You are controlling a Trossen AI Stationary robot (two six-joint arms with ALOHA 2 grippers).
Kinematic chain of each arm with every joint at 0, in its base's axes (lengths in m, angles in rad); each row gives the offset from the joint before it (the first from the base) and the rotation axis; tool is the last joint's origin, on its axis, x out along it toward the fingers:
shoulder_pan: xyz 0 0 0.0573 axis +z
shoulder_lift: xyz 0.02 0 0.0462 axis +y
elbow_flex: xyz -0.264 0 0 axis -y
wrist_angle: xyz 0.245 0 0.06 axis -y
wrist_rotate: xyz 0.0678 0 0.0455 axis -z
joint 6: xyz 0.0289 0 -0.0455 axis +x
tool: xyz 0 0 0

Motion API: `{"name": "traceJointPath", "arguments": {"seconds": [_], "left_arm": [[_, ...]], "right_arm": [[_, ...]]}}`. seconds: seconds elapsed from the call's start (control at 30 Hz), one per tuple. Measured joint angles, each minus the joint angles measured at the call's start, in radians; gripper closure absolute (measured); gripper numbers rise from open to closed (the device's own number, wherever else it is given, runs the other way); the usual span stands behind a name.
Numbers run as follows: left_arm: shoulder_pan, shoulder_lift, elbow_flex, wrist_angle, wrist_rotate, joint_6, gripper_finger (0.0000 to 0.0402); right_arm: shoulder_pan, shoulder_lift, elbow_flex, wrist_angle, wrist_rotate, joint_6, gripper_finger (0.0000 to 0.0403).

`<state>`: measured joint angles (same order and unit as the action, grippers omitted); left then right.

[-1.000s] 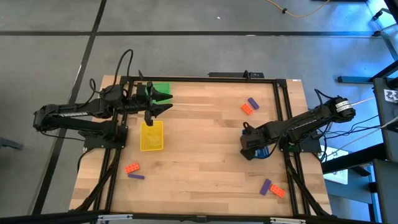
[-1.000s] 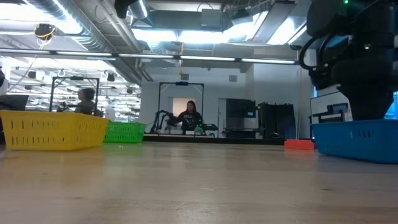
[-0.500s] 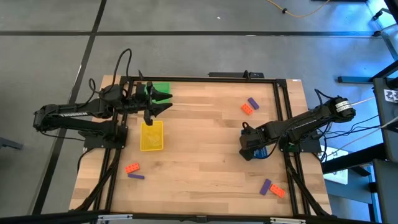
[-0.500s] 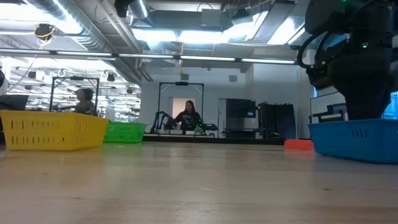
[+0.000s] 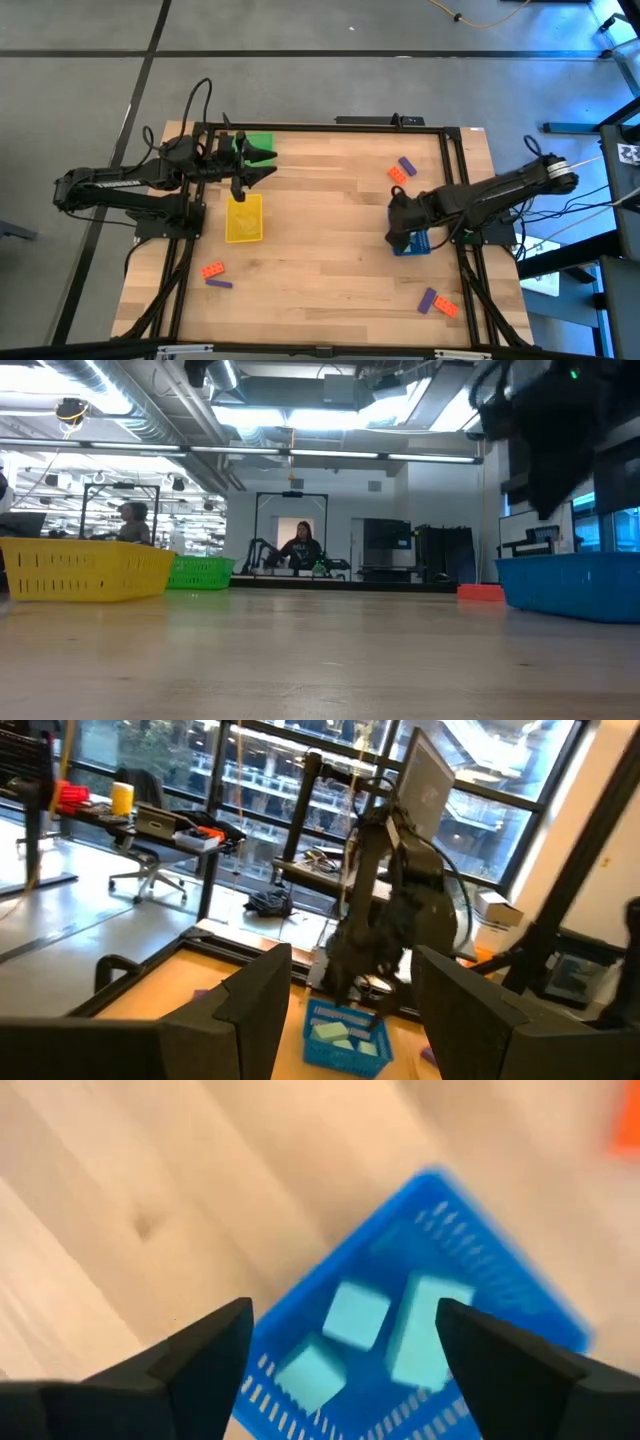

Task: Sort & place blocks by color
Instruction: Put the bottom left violet block into the green bin

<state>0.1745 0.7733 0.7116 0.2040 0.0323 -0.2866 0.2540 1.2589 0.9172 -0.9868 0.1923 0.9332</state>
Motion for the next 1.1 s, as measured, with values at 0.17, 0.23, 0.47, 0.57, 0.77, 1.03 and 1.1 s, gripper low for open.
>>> {"name": "traceJointPath", "arguments": {"seconds": [0.17,0.23,0.47,0.57,0.77,1.03,1.1], "left_arm": [[0.0,-0.009,0.0,-0.003,0.048,-0.034,0.0202],[0.0,-0.022,0.0,0.0,0.062,-0.052,0.0202],[-0.001,-0.068,0.0,-0.003,0.084,-0.055,0.0202],[-0.001,-0.095,0.0,-0.002,0.087,-0.055,0.0202],[-0.001,-0.134,0.0,-0.01,0.086,-0.055,0.0202],[-0.001,-0.139,0.0,-0.013,0.086,-0.078,0.0202],[-0.001,-0.138,0.0,-0.011,0.086,-0.078,0.0202]], "right_arm": [[0.004,-0.029,0.1,-0.021,0.129,-0.041,0.0085],[0.004,-0.032,0.126,0.007,0.128,-0.1,0.0085],[0.004,-0.032,0.145,0.191,0.126,-0.188,0.0085],[0.004,-0.026,0.145,0.272,0.116,-0.226,0.0085],[0.004,-0.026,0.146,0.385,0.17,-0.434,0.0085],[0.003,-0.026,0.145,0.484,0.191,-0.449,0.0085],[0.003,-0.026,0.146,0.484,0.192,-0.45,0.0085]]}}
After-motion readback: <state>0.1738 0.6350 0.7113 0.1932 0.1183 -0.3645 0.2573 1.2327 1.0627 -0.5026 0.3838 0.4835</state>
